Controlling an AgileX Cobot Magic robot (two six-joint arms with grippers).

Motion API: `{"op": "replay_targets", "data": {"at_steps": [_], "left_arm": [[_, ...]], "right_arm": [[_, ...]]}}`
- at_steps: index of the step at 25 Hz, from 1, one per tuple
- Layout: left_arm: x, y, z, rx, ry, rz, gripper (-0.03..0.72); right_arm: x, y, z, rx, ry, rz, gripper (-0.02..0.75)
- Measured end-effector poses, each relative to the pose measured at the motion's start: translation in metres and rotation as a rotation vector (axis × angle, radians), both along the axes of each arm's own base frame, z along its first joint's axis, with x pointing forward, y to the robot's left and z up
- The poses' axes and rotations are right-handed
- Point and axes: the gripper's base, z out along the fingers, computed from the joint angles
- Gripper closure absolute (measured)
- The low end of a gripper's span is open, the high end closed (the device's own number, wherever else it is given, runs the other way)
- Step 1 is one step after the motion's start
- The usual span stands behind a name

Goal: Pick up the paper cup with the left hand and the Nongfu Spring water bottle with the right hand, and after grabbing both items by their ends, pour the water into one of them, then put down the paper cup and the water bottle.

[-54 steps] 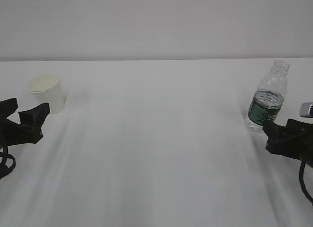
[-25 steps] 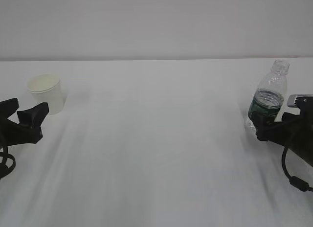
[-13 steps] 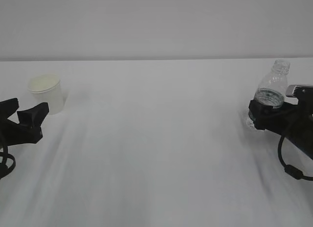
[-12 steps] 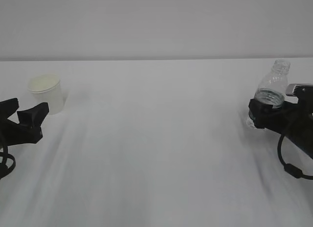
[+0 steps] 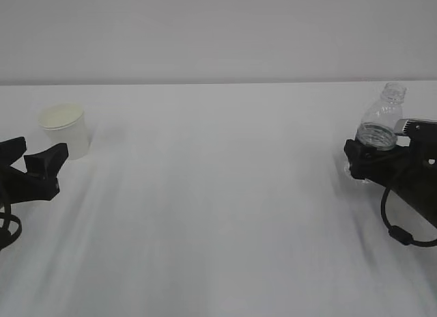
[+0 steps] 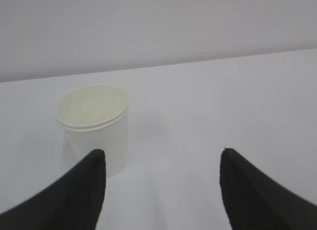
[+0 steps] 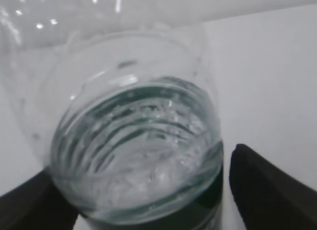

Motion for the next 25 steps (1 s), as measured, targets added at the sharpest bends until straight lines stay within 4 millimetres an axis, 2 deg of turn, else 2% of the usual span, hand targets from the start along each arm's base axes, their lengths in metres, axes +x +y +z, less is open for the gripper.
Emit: {"op": "replay_targets", "data": {"at_steps": [17,25], "left_arm": [[0.0000,0.0000,0.0000,0.000,0.000,0.000,0.174],[0.0000,0.0000,0.0000,0.000,0.000,0.000,0.174]], "right_arm": [[0.0063,-0.0017,-0.0010,0.002,-0.011,-0.018,0.083],[0.0063,-0.0017,-0.0010,0.002,-0.011,-0.018,0.155]]}}
